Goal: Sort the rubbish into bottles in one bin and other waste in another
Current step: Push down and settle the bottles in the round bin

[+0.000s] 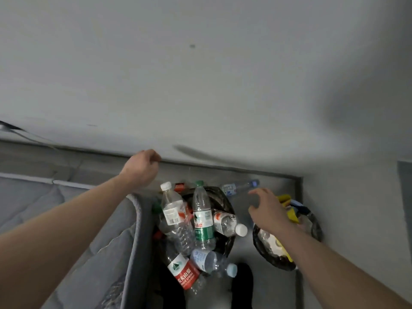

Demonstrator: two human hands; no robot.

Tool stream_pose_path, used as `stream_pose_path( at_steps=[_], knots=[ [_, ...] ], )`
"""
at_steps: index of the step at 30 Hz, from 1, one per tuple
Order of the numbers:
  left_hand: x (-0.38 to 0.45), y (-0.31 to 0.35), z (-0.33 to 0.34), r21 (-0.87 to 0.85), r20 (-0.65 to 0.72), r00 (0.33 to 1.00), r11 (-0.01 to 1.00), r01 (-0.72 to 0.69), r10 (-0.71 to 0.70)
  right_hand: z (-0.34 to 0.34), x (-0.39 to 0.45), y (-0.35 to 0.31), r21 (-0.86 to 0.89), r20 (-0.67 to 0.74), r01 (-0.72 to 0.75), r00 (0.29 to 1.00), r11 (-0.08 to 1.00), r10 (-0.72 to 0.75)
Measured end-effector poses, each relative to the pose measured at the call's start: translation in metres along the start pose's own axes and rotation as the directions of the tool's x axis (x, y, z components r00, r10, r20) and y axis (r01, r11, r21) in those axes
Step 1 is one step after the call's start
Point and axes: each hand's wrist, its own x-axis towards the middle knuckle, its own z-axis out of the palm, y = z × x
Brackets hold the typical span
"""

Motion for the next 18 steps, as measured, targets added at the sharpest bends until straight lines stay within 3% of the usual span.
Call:
stream_pose_path(
  at_steps=[3,5,10,13,18],
  knots=[
    [0.042,-0.034,0.014,0.129,0.143,0.983,0.987,0.101,-0.119,0.024,0.042,0.0,-0.036,-0.013,-0.038,0.999,0.999,0.037],
    [0.063,-0.057,0.03,0.284,0.236,0.962,0.957,0.063,-0.134,0.039,0.073,0.006,-0.131,0.023,-0.01,1.0,0.991,0.013],
    [0.114,-0.082,0.087,0.567,0.505,0.86,0.779,-0.269,-0.07,0.084,0.139,0.033,-0.425,0.158,0.073,0.987,0.902,-0.005],
    [0.143,-0.08,0.109,0.638,0.589,0.807,0.633,-0.438,-0.035,0.103,0.171,0.044,-0.444,0.178,0.081,0.984,0.892,-0.001],
    [0.17,-0.091,0.148,0.68,0.676,0.729,0.475,-0.558,-0.112,0.12,0.205,0.072,-0.442,0.196,0.082,0.981,0.893,0.007]
  ],
)
